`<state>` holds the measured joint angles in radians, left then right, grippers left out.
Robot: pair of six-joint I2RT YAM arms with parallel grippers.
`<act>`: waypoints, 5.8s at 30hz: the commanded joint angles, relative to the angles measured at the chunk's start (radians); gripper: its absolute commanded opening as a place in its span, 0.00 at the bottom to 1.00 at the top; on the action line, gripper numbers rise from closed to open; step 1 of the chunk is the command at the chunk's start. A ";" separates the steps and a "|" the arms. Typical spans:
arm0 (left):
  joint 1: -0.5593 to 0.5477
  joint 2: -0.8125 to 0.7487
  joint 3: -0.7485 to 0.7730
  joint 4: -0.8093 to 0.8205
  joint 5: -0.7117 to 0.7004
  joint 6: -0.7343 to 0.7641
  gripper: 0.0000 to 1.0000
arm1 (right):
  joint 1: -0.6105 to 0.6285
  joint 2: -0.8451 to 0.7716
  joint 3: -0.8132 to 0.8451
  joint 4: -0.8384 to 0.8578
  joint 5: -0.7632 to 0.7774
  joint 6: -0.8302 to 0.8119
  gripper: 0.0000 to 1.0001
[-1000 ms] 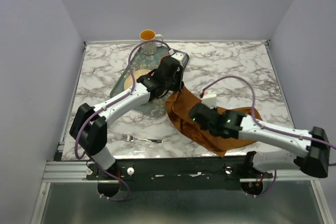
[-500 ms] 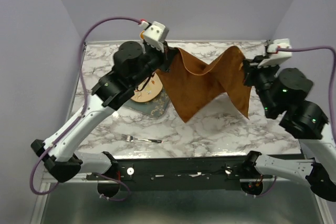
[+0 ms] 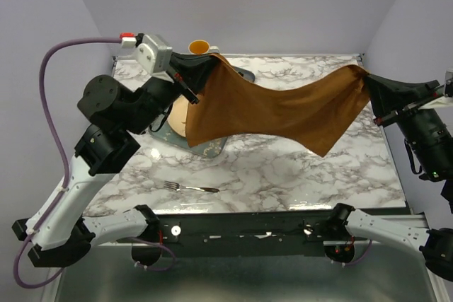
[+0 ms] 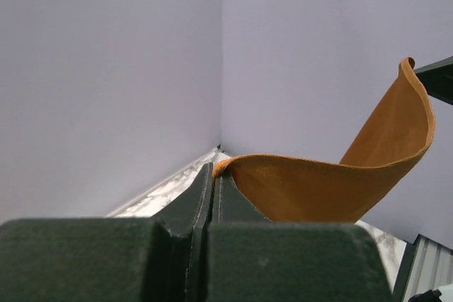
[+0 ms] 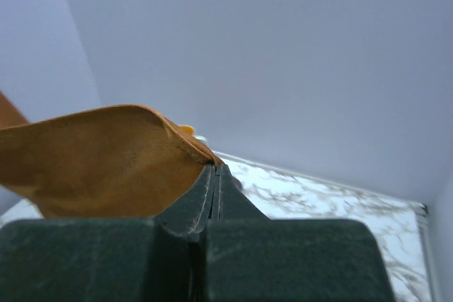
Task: Fold the napkin, place the utensils inside, and roll it up
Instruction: Flatten the napkin out
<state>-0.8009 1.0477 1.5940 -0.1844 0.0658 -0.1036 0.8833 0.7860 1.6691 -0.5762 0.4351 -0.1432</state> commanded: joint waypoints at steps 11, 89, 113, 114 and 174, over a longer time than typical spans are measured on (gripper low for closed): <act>-0.006 0.555 0.220 -0.251 -0.107 -0.260 0.00 | -0.639 0.355 -0.195 -0.240 0.225 0.244 0.01; -0.184 1.255 0.216 -0.418 -0.173 -0.243 0.04 | -1.281 1.053 -0.473 0.023 -0.214 0.521 0.20; -0.399 1.054 -0.103 -0.293 0.100 -0.355 0.05 | -1.264 0.786 -0.519 -0.002 -0.373 0.425 0.50; -0.399 1.022 -0.106 -0.294 0.083 -0.352 0.06 | -1.249 0.797 -0.514 -0.002 -0.400 0.419 0.54; -0.064 1.215 0.299 -0.340 0.065 -0.400 0.17 | -1.024 1.263 -0.046 -0.138 -0.375 0.453 0.64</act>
<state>-0.8703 2.2120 1.8709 -0.4961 0.1200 -0.4873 -0.1226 2.0666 1.6978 -0.6971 0.0124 0.3565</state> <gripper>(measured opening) 0.169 0.651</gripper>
